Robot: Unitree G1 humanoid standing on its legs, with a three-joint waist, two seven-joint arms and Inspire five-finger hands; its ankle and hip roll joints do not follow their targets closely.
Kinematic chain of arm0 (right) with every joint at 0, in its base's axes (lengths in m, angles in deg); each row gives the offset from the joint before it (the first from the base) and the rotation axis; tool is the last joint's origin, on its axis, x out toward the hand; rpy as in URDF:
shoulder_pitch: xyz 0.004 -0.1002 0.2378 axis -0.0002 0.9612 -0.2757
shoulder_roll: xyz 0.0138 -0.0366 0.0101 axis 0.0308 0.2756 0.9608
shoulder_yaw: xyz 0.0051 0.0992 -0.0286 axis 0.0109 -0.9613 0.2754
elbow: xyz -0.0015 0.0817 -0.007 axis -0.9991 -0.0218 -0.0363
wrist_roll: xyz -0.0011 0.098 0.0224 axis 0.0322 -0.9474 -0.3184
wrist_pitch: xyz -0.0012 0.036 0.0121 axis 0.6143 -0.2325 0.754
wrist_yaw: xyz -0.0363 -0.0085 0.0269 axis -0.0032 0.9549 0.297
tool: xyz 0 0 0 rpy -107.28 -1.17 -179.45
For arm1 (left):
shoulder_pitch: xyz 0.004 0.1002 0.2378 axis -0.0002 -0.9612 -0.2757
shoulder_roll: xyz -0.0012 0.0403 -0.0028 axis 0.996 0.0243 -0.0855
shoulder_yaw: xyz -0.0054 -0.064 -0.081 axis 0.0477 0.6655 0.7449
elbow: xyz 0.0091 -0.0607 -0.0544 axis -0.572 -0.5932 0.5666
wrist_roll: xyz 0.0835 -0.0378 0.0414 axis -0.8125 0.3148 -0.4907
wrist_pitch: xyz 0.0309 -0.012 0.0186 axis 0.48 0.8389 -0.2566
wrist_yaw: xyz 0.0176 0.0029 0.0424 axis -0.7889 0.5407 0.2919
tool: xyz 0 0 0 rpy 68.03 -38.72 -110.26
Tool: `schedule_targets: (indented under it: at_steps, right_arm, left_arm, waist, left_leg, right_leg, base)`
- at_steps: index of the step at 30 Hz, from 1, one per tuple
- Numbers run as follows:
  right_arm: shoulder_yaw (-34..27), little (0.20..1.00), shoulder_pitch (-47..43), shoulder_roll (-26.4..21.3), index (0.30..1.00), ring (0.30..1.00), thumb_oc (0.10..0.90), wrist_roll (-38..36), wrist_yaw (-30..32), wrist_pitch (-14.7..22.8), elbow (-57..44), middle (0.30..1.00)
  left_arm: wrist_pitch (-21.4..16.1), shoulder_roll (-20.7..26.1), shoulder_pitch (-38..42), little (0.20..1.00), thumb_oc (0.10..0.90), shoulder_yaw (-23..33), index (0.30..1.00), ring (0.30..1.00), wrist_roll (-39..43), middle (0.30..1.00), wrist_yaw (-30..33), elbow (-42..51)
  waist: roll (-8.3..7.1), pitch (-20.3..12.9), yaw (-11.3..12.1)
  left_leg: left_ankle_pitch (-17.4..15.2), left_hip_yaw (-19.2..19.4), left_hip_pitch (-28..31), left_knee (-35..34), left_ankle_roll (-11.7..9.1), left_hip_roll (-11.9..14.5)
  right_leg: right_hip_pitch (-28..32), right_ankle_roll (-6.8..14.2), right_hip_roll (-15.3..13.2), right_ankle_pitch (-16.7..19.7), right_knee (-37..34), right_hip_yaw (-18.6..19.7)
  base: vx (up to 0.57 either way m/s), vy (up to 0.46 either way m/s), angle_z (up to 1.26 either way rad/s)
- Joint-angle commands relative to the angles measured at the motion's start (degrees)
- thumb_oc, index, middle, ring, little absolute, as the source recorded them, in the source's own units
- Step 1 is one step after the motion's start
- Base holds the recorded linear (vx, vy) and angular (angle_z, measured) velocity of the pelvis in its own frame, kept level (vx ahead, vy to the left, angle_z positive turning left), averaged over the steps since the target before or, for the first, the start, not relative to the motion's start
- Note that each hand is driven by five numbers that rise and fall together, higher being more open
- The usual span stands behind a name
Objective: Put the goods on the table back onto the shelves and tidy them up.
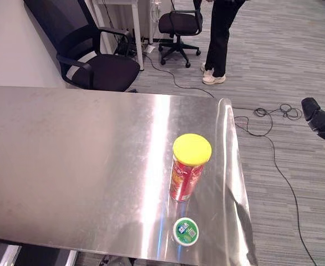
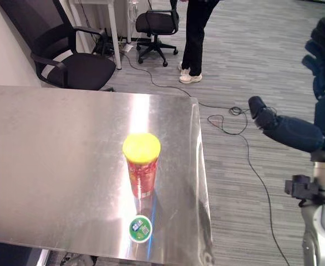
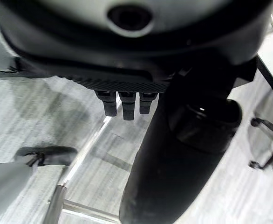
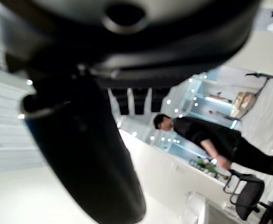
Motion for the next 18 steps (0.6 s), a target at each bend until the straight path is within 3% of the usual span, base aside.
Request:
schedule_targets:
  at_steps: [1, 3, 6, 7, 12, 14, 15, 16, 18]
  right_arm:
    - [-3.92, 0.9, -5.52, 0.87, 0.9, 0.9, 0.8, -2.16, 0.73, 4.48, -2.46, 0.9]
    - [-3.66, 0.9, -5.52, 1.62, 0.9, 0.9, 0.8, -1.76, 0.71, 4.32, -2.43, 0.9]
    - [-2.02, 0.9, -6.72, 4.45, 0.9, 0.9, 0.8, -0.17, 1.03, 3.63, -1.89, 0.9]
    - [0.16, 0.9, -7.77, 6.66, 0.9, 0.9, 0.8, 0.13, 1.16, 3.21, -1.26, 0.9]
    - [0.38, 0.9, -7.39, 9.11, 0.9, 0.9, 0.8, 2.92, 1.71, 1.56, 0.1, 0.9]
    - [0.77, 0.9, -7.84, 9.88, 0.9, 0.9, 0.8, 3.59, 2.31, 1.54, 0.75, 0.9]
    - [1.48, 0.9, -7.85, 10.55, 0.9, 0.9, 0.8, 3.8, 2.45, 1.45, 0.65, 0.9]
    - [2.59, 0.9, -7.53, 12.09, 0.9, 0.9, 0.8, 3.62, 2.17, 1.11, 0.11, 0.9]
    - [1.22, 0.9, -6.09, 14.08, 0.9, 0.9, 0.8, 1.7, 2.0, 0.55, 3.05, 0.9]
  left_arm:
    - [-2.21, 2.65, 1.22, 0.9, 0.8, -2.42, 0.9, 0.9, -3.74, 0.9, -1.46, -1.01]
    - [-2.36, 2.84, 1.0, 0.9, 0.8, -2.49, 0.9, 0.9, -3.87, 0.9, -1.42, -0.75]
    - [-2.7, 4.38, 0.35, 0.9, 0.8, -1.14, 0.9, 0.9, -2.84, 0.9, -0.9, -0.01]
    - [-2.72, 5.66, 0.26, 0.9, 0.8, -0.25, 0.9, 0.9, -1.93, 0.9, -0.66, 0.99]
    - [-2.4, 7.4, -0.91, 0.9, 0.8, 0.96, 0.9, 0.9, -0.2, 0.9, -0.59, 3.03]
    - [-1.95, 7.76, -1.67, 0.9, 0.8, 1.9, 0.9, 0.9, 1.0, 0.9, -0.73, 3.25]
    - [-1.9, 7.79, -1.58, 0.9, 0.8, 2.33, 0.9, 0.9, 1.75, 0.9, -0.68, 3.72]
    - [-1.82, 7.88, -1.59, 0.9, 0.8, 2.32, 0.9, 0.9, 2.0, 0.9, -0.97, 3.87]
    - [-1.72, 8.16, -1.83, 0.9, 0.8, 3.14, 0.9, 0.9, 1.81, 0.9, -1.34, 3.92]
  waist:
    - [-1.82, -0.89, 1.52]
    - [-1.85, -0.56, 1.67]
    - [-2.61, 1.42, 2.12]
    - [-2.87, 2.69, 3.21]
    - [-1.98, 2.63, 7.06]
    - [-2.76, 1.77, 8.65]
    - [-3.82, 1.42, 9.59]
    - [-4.92, 0.98, 10.86]
    - [-7.26, 0.2, 11.71]
  left_leg:
    - [-3.07, 0.83, -0.99, 0.6, 2.67, -2.16]
    - [-3.31, 0.76, -1.21, 0.6, 2.98, -2.5]
    - [-3.23, 1.37, -2.61, 0.6, 3.54, -3.25]
    - [-2.37, 1.74, -4.77, 0.6, 3.91, -2.97]
    - [0.33, 0.97, -9.49, 0.6, 4.84, -1.81]
    - [0.83, 0.67, -10.96, 0.6, 5.17, -2.28]
    - [1.45, 0.87, -12.11, 0.6, 5.23, -2.7]
    - [1.56, 1.28, -12.42, 0.6, 5.23, -3.07]
    - [2.75, 0.84, -13.59, 0.62, 5.18, -4.26]
  right_leg:
    - [1.7, 7.94, -5.55, -6.34, 4.08, 2.11]
    - [1.09, 8.29, -5.9, -5.86, 4.37, 2.11]
    - [-2.61, 9.64, -6.51, -2.03, 5.93, 2.02]
    - [-4.64, 9.87, -6.54, -2.47, 8.37, -0.16]
    - [-0.45, 8.25, -6.41, -11.04, 22.57, -4.91]
    - [1.64, 7.55, -4.62, -12.85, 26.88, -5.16]
    - [3.36, 7.66, -3.99, -13.42, 25.03, -5.44]
    - [5.55, 6.32, -3.33, -16.83, 21.67, -7.04]
    - [8.93, 4.73, -0.81, -19.05, 13.18, -5.74]
  base:
    - [-0.06, 0.141, 0.0]
    - [-0.12, 0.115, -0.03]
    - [-0.22, 0.067, -0.21]
    - [-0.37, 0.069, -0.36]
    - [-0.29, 0.049, 0.03]
    - [-0.2, -0.003, -0.05]
    - [-0.19, -0.063, -0.09]
    - [-0.17, -0.124, 0.09]
    - [-0.13, -0.113, 0.05]
